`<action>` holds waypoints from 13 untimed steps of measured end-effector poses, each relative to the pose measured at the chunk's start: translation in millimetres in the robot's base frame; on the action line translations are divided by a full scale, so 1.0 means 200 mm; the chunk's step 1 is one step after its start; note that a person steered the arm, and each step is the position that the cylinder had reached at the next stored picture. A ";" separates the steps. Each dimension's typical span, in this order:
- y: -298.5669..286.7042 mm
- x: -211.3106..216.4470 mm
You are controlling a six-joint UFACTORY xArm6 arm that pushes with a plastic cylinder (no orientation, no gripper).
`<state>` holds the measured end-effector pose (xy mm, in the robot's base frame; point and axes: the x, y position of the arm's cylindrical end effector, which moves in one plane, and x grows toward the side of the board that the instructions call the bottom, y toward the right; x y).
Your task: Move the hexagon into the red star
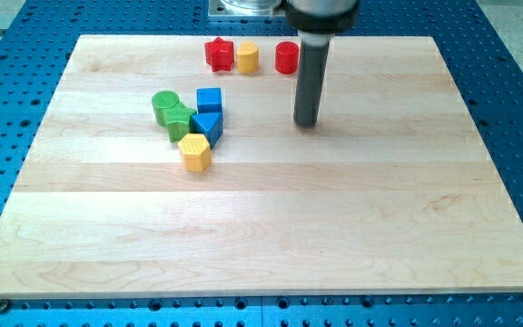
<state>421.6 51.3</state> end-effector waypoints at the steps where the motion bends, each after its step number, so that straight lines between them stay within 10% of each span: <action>1: -0.37 0.11; 3: -0.85 0.47; 6: -1.21 -0.41; 13: -0.96 -0.84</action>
<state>252.8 -140.5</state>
